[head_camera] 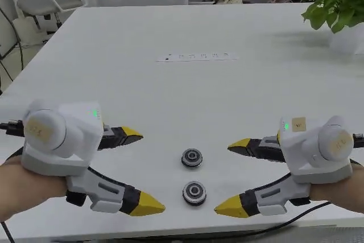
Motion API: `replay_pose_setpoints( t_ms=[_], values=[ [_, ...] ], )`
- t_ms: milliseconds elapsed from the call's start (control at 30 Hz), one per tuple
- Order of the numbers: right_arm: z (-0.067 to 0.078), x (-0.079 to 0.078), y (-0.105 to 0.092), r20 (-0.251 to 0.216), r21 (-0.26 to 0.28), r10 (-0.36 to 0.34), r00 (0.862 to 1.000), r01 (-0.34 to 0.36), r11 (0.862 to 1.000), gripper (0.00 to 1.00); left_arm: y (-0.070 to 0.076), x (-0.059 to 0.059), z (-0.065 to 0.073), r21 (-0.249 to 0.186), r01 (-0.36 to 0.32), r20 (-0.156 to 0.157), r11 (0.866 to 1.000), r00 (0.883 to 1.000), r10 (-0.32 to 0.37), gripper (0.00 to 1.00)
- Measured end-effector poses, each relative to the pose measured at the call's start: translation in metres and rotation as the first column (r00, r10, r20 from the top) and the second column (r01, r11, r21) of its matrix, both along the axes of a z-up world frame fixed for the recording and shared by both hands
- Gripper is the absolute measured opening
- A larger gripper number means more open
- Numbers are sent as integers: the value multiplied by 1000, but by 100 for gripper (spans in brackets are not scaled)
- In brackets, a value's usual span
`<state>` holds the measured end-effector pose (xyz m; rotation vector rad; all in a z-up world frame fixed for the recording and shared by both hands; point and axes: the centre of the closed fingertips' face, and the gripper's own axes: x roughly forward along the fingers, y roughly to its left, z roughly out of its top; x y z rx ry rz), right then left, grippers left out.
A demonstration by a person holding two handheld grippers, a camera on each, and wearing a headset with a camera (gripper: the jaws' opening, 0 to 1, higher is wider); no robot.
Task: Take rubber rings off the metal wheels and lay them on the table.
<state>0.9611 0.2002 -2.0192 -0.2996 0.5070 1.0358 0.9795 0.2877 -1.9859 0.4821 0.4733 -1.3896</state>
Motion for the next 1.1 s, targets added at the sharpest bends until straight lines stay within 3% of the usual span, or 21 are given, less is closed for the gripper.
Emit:
replay_pose_setpoints(
  t_ms=[133, 633, 1100],
  values=[
    [-6, 3, 1, -9, -9, 13, 1000, -13, 1000, 71, -5, 0, -1, -14, 18, -18, 1000, 1000, -18, 78],
    [-23, 6, 9, -45, -24, 62, 997, -63, 998, 58, -18, 2, -22, 38, 97, -38, 995, 995, -96, 68],
    [-38, 7, 8, -83, -25, 75, 994, -78, 997, 44, -32, -1, -35, 49, 149, -79, 988, 986, -145, 55]
  ],
)
